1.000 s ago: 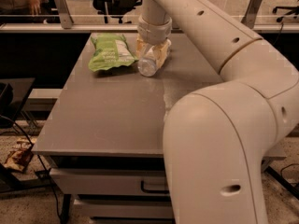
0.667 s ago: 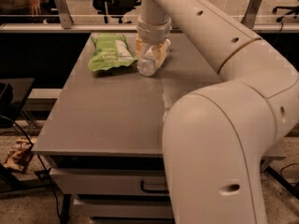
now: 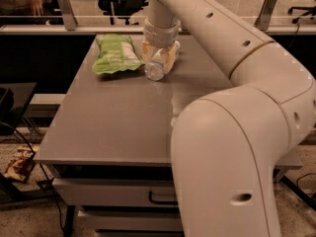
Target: Move blue plastic bottle near green rice chip bag
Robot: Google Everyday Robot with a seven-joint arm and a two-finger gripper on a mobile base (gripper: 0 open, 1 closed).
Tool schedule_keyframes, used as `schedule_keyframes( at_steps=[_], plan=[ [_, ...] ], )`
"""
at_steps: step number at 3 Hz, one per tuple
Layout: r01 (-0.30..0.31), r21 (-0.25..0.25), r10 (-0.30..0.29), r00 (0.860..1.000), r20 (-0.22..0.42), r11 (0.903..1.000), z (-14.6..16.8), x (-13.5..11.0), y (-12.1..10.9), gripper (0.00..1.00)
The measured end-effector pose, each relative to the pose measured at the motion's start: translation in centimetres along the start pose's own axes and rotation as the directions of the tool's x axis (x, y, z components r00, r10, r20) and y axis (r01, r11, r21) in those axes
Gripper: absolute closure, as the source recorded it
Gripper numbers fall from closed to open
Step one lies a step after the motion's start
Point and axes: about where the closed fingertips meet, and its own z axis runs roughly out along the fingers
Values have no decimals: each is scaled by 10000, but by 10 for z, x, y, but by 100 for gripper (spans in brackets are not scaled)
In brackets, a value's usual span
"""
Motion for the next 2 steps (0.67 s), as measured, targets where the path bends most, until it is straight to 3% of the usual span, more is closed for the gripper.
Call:
schedule_keyframes(
  at_steps=[1, 2],
  plan=[
    [8, 38, -8, 10000, -13, 10000, 3, 1, -2, 0],
    [8, 40, -8, 10000, -14, 10000, 3, 1, -2, 0]
  ],
)
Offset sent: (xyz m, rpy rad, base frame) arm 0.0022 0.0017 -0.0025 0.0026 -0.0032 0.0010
